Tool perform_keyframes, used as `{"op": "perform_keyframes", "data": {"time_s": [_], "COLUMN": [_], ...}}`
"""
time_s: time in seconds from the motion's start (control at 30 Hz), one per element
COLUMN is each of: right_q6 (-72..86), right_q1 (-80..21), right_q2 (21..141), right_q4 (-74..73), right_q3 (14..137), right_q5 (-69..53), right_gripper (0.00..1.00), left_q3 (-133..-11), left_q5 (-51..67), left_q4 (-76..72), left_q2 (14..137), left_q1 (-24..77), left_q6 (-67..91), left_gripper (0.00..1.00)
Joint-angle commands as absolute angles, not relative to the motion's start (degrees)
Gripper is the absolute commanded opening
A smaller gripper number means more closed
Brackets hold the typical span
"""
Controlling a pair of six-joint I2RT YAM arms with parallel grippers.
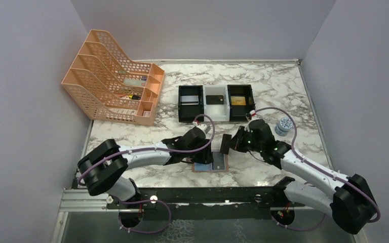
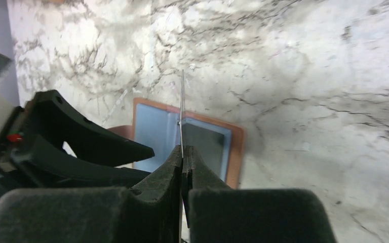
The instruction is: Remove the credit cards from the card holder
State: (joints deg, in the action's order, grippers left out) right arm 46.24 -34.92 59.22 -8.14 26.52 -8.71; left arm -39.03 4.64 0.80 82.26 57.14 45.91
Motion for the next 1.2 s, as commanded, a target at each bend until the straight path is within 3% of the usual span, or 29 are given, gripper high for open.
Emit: {"op": "perform_keyframes", "data": {"time_s": [0.0,0.37,0.57,0.93,1.17], "right_q6": [43.1,37.7,32.7,28.4,22.7], "right_q1": [-35.0,-35.0,-34.9,-34.5,-34.4], "right_q2": [54.2,47.8,50.4,55.5,57.6], "right_q4": [-15.7,-21.9,-20.7,-17.1,-14.9], "right_q3": [29.1,32.8,35.7,37.6,38.8], "right_q5": [2.8,14.7,12.6,6.9,4.4], "right_gripper": [0.01,0.01,0.01,0.01,0.01], "left_q3": [-41.2,-39.8,-39.7,-39.1,-37.3], "left_q5": [8.4,-3.1,-8.4,-13.6,-15.2], "left_q4": [-1.8,4.0,7.6,10.0,8.5], "left_q2": [86.9,90.6,90.5,86.4,79.8], "left_q1": [57.8,57.7,57.5,57.0,57.0], "left_q6": [44.9,49.1,51.1,52.3,51.6], "left_gripper": [0.42,0.28,0.25,0.25,0.37]}}
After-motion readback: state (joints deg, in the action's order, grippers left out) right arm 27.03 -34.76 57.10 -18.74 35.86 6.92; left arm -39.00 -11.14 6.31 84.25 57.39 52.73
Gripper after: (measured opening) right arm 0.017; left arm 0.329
